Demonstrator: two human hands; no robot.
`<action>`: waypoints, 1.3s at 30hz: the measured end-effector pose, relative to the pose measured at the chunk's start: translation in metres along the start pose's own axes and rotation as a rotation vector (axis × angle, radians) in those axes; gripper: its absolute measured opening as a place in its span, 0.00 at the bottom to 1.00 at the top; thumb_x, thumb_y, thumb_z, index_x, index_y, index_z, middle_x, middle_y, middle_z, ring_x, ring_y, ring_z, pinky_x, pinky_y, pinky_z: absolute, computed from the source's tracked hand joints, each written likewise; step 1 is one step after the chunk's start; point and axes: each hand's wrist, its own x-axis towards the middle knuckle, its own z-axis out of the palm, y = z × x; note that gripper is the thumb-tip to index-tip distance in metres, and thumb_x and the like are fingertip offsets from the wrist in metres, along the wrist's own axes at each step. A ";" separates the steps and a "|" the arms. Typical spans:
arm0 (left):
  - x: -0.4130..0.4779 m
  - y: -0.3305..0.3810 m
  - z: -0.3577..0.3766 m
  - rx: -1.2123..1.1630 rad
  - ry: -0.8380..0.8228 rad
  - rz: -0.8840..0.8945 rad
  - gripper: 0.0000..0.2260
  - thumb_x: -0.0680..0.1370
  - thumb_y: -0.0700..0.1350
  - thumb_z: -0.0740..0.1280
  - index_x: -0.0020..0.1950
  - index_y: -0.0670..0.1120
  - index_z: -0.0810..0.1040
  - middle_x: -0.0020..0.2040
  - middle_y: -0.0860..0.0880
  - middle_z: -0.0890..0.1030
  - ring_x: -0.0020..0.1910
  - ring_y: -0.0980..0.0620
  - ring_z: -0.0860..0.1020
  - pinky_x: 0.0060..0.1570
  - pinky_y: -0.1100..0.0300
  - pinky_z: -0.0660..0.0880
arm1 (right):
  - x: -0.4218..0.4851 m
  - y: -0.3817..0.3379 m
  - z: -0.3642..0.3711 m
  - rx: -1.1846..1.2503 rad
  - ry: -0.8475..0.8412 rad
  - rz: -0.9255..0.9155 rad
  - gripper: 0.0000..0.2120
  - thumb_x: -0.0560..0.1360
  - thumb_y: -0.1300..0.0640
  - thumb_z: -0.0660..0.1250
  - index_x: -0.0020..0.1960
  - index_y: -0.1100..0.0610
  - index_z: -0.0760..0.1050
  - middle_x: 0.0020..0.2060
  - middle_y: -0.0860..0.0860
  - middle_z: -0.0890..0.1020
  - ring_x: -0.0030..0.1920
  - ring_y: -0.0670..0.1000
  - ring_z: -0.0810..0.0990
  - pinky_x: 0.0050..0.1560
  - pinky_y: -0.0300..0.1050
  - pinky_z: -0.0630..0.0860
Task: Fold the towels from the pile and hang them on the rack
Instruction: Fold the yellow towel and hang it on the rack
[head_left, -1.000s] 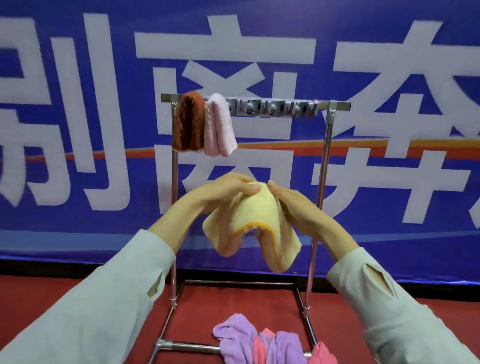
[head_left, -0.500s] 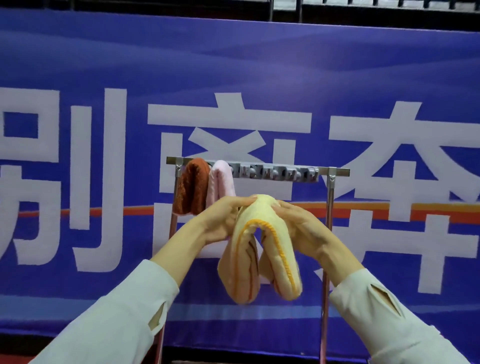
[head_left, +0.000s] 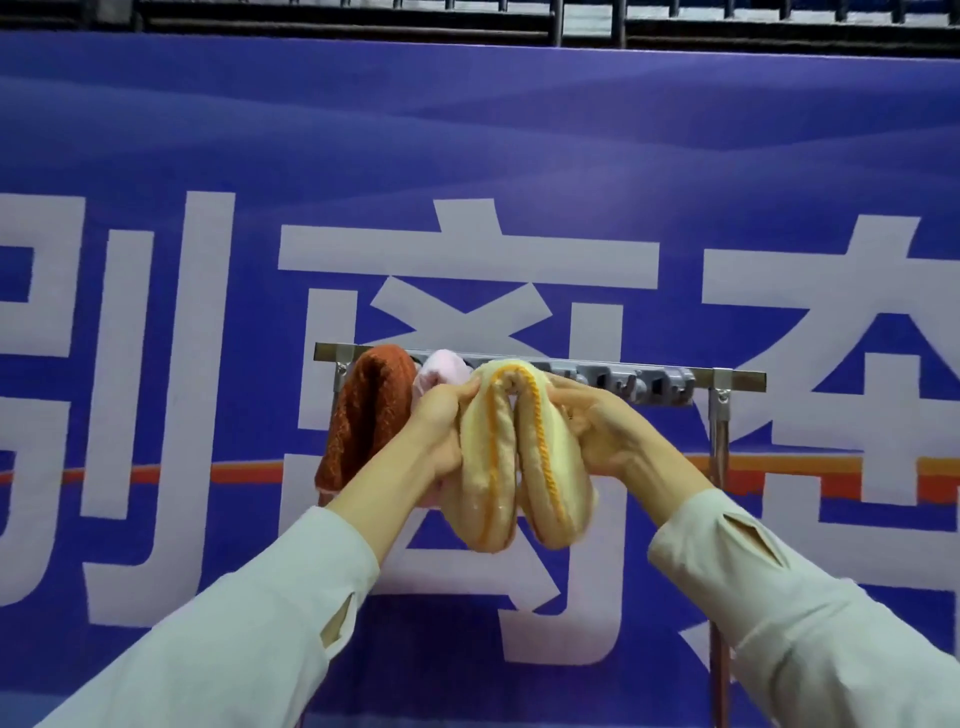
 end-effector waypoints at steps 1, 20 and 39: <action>0.010 0.002 0.004 0.045 0.035 0.032 0.08 0.81 0.39 0.58 0.43 0.43 0.73 0.39 0.46 0.77 0.35 0.50 0.76 0.30 0.59 0.77 | 0.014 0.002 -0.002 0.027 0.042 -0.015 0.17 0.77 0.62 0.65 0.66 0.56 0.76 0.56 0.61 0.81 0.54 0.58 0.79 0.62 0.59 0.75; 0.101 -0.025 0.025 -0.216 0.133 -0.068 0.15 0.82 0.44 0.56 0.39 0.41 0.76 0.37 0.43 0.77 0.36 0.45 0.76 0.38 0.51 0.76 | 0.109 0.041 0.006 0.372 0.385 -0.078 0.08 0.75 0.66 0.67 0.53 0.62 0.81 0.35 0.56 0.83 0.30 0.53 0.82 0.32 0.45 0.80; 0.072 -0.116 -0.010 0.055 0.171 0.023 0.15 0.83 0.49 0.55 0.55 0.43 0.79 0.50 0.44 0.82 0.54 0.44 0.79 0.58 0.52 0.74 | 0.082 0.112 -0.001 -0.193 0.610 0.001 0.18 0.79 0.45 0.59 0.54 0.58 0.78 0.47 0.56 0.83 0.50 0.54 0.81 0.36 0.44 0.75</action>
